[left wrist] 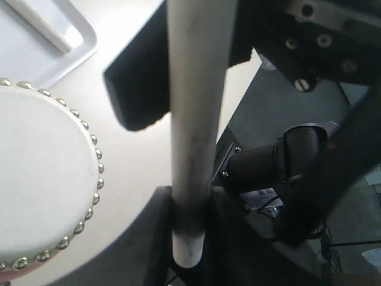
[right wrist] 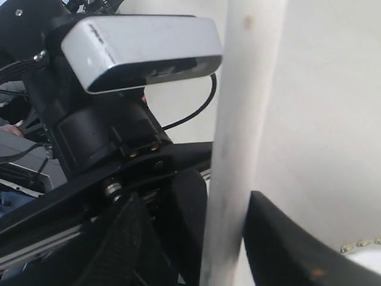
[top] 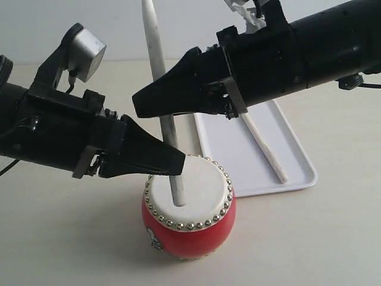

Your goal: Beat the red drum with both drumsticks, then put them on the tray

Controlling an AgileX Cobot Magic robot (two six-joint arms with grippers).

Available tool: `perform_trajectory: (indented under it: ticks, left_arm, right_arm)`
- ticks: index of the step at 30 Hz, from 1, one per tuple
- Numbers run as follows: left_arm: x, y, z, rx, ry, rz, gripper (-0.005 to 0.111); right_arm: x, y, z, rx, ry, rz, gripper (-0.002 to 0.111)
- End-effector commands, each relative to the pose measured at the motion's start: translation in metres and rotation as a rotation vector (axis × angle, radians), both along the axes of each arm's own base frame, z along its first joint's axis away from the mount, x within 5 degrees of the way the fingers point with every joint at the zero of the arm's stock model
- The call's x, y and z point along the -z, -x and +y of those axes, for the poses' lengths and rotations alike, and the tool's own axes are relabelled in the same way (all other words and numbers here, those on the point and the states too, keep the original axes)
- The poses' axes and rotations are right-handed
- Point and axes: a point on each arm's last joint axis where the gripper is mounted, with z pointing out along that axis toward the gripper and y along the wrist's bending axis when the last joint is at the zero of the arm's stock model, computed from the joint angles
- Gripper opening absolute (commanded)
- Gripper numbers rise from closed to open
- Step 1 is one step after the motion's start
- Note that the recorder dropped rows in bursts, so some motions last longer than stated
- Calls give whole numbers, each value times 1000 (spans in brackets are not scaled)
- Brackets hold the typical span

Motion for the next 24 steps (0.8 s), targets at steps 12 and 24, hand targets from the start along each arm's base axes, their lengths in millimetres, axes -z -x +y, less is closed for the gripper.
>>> perform_trajectory:
  ticks: [12,24]
  left_arm:
    - [-8,-2,0,12,33,-4,64]
    - [-71,2,55,-41,33,-225,0]
  right_arm:
    - [-3,-2,1,0,-21,-22,0]
    - [-27,-107,-106,497,665,-13,0]
